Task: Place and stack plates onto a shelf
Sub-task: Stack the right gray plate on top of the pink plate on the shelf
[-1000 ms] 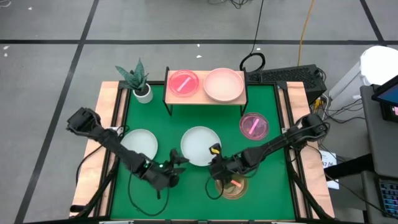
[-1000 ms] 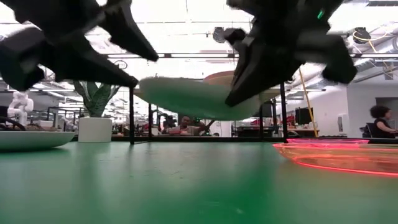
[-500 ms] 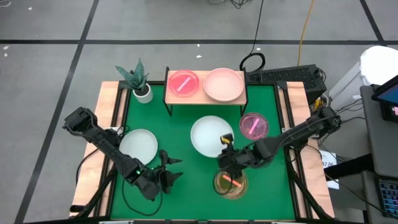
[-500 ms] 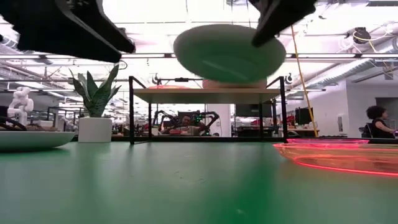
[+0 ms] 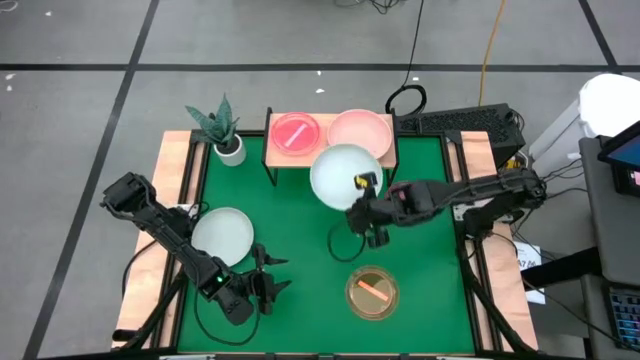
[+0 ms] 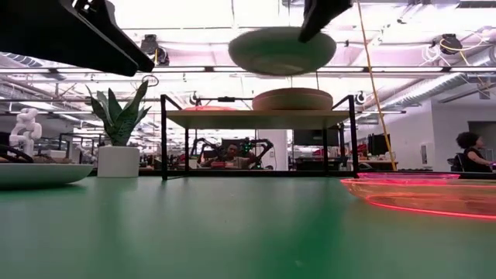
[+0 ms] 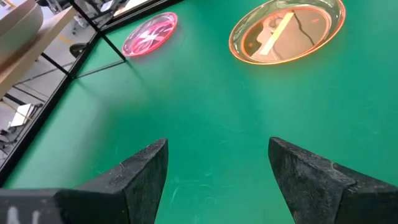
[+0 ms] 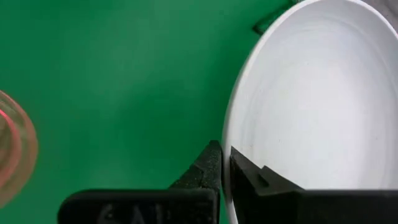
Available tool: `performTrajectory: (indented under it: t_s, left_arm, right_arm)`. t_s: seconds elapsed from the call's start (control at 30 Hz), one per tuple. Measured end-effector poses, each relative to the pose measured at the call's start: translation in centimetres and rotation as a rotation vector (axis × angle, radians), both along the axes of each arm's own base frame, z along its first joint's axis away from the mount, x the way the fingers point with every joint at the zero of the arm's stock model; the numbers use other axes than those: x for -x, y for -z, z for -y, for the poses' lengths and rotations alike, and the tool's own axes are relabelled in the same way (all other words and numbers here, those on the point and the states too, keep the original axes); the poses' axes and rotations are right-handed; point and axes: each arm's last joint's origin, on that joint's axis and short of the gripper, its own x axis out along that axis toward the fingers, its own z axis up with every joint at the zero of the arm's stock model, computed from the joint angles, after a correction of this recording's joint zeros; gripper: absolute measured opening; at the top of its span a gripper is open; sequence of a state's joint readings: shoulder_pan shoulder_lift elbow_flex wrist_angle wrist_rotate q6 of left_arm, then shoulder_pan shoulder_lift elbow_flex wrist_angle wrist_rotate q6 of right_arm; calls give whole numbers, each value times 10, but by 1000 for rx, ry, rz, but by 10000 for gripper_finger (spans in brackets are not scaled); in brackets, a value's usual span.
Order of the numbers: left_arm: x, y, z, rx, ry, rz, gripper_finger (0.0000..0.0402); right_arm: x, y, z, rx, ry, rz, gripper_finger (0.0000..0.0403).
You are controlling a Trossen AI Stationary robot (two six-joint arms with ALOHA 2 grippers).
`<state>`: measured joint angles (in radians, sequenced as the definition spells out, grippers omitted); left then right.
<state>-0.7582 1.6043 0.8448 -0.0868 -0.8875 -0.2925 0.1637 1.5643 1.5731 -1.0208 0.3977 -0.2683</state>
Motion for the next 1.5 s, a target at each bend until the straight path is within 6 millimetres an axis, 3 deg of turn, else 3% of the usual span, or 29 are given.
performTrajectory:
  t_s: [0.27,0.47,0.73,1.03,1.5]
  left_arm:
    - [0,0,0,27,-16,9,280]
    - [0,0,0,57,-17,6,280]
    - [2,3,-1,84,-24,-20,280]
    - [2,3,0,84,-24,-22,280]
    - [2,3,-1,83,-24,-25,280]
  right_arm:
    - [-1,0,62,66,85,-60,2]
    - [2,4,92,64,157,-70,3]
    - [4,16,99,22,164,-99,3]
    - [2,14,103,60,154,-72,3]
    - [7,13,129,53,243,-57,3]
